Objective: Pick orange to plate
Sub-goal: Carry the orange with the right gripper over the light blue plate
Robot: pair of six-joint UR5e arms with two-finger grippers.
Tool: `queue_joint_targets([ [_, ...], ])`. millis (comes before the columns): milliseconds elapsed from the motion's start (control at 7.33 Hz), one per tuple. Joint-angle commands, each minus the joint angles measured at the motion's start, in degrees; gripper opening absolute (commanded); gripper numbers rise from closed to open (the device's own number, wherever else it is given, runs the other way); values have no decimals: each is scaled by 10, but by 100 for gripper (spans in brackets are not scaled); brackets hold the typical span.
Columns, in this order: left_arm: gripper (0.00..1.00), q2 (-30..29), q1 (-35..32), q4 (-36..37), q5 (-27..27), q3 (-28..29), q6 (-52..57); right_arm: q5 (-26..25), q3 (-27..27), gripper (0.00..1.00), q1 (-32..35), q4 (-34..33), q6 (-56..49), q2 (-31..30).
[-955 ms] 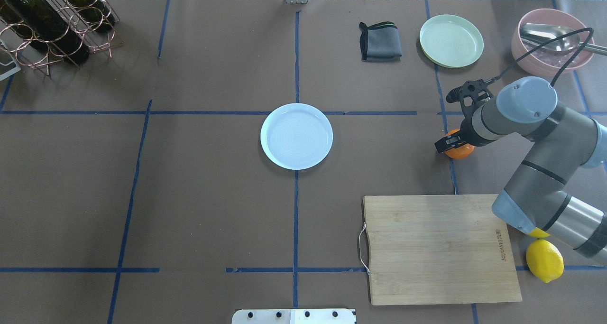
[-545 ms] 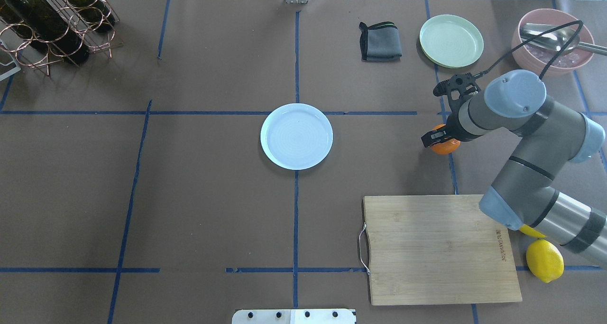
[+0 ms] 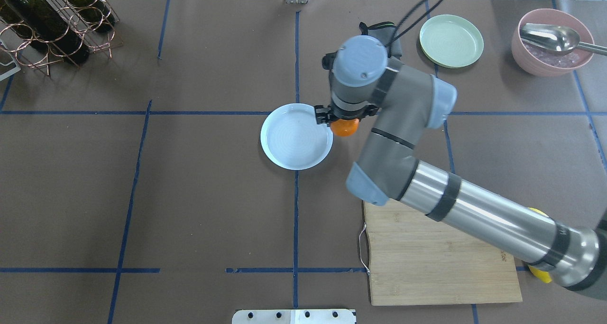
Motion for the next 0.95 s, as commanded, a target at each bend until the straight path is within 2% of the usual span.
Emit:
queue_joint_targets([
  [0, 100, 0, 0, 1, 0, 0, 0, -37, -75, 48, -34, -5, 45, 73],
  [273, 100, 1, 0, 1, 0, 0, 0, -61, -99, 57, -57, -5, 68, 83],
  [818, 100, 4, -1, 1, 0, 0, 0, -70, -110, 99, -65, -4, 86, 86],
])
